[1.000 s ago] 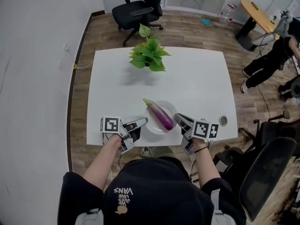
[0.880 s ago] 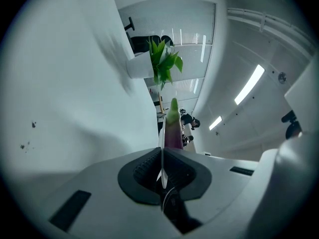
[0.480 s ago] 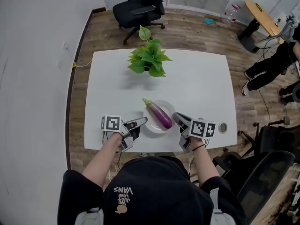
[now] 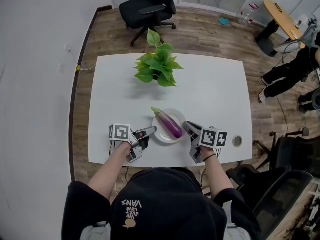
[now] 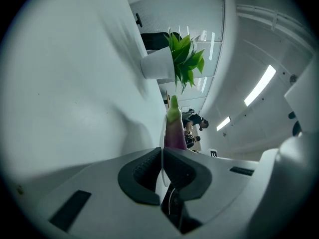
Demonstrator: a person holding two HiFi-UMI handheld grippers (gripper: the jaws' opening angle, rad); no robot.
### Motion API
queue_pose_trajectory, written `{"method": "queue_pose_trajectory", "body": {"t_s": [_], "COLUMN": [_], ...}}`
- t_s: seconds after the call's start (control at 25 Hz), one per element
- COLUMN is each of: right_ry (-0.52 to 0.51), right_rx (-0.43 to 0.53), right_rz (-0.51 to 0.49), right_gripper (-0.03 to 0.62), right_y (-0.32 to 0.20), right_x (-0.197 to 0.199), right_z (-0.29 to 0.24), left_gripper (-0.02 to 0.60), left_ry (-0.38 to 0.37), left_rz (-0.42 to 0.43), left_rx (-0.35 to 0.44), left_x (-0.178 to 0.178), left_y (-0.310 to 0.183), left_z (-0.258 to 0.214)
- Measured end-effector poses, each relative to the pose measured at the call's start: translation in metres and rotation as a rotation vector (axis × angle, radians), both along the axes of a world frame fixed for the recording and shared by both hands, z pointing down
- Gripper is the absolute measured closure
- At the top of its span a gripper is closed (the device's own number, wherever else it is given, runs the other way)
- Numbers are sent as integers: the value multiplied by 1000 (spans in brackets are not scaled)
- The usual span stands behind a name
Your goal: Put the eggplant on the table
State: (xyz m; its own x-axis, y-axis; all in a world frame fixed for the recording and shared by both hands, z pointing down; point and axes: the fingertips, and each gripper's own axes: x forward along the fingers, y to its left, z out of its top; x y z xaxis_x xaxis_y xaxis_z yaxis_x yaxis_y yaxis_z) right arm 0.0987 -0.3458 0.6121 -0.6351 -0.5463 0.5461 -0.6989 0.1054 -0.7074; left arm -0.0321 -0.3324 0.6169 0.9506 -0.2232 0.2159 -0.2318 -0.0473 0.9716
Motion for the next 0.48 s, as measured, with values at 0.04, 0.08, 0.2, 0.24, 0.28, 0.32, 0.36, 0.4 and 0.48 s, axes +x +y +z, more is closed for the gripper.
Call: {"method": "queue_pose_trajectory", "body": {"t_s": [0.04, 0.08, 0.2, 0.24, 0.28, 0.32, 0.36, 0.4, 0.48], "right_ry": [1, 2, 8, 10, 12, 14, 17, 19, 20], "right_rx": [-4, -9, -25, -30, -35, -40, -45, -50, -59], "right_rz": [0, -1, -4, -6, -8, -9, -10, -11, -14], "right_gripper": [546, 546, 546, 546, 546, 546, 546, 546, 546], "right_y": [-1, -2, -3, -4, -4, -5, -6, -6, -8], "right_x": [1, 1, 2, 2, 2, 2, 2, 1, 1], "right_z": [2, 5, 10, 12, 14, 16, 19, 21, 24], "left_gripper": [560, 560, 558, 558, 560, 560, 558, 558, 558], "left_ry": [-4, -9, -19, -22, -26, -32, -39, -45, -54], "left_rz": [0, 0, -1, -2, -2, -2, -2, -1, -1], "left_rx": [-4, -11, -46, -59, -72, -83, -92, -100, -112], "left_x": [0, 1, 2, 3, 3, 3, 3, 2, 2], "left_y": [-1, -2, -2, -2, -2, -2, -2, -3, -4], "left_z": [2, 4, 9, 11, 12, 15, 17, 19, 22]}}
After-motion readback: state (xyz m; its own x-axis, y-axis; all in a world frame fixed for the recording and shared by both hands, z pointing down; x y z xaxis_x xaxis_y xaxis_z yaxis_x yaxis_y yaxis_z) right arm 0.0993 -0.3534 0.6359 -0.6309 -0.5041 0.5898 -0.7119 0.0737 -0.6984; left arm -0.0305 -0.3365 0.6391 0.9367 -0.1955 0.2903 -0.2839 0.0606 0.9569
